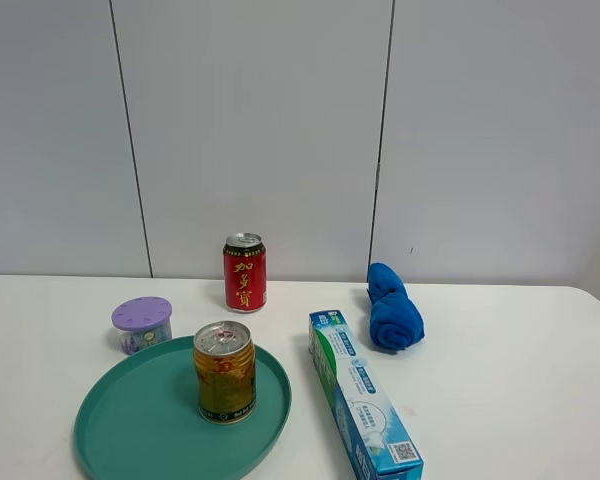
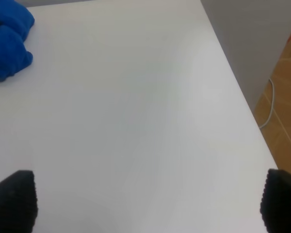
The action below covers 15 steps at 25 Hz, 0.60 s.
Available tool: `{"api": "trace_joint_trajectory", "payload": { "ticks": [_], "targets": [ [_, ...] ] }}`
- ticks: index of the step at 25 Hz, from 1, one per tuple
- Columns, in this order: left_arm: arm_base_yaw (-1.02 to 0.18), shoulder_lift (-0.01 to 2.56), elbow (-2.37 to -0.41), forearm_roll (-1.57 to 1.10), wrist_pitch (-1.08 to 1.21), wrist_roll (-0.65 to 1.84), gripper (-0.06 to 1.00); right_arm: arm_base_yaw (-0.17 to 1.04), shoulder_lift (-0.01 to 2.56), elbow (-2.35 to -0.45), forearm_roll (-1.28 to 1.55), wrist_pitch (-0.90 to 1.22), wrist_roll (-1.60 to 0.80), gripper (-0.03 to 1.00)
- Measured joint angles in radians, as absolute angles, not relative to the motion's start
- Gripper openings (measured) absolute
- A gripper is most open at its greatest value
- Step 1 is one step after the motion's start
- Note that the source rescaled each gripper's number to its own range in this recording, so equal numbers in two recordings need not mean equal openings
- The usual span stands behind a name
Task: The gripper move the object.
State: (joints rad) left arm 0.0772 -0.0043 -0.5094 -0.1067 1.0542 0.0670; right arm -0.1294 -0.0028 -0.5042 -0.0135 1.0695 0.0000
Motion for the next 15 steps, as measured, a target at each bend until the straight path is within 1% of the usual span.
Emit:
{"api": "trace_joint_trajectory", "payload": {
  "ticks": [15],
  "targets": [
    [0.077, -0.004, -0.509, -0.107, 1.054, 0.067, 1.00, -0.129, -0.003, -0.504, -0.022, 1.069, 0.000, 0.79]
  ]
}}
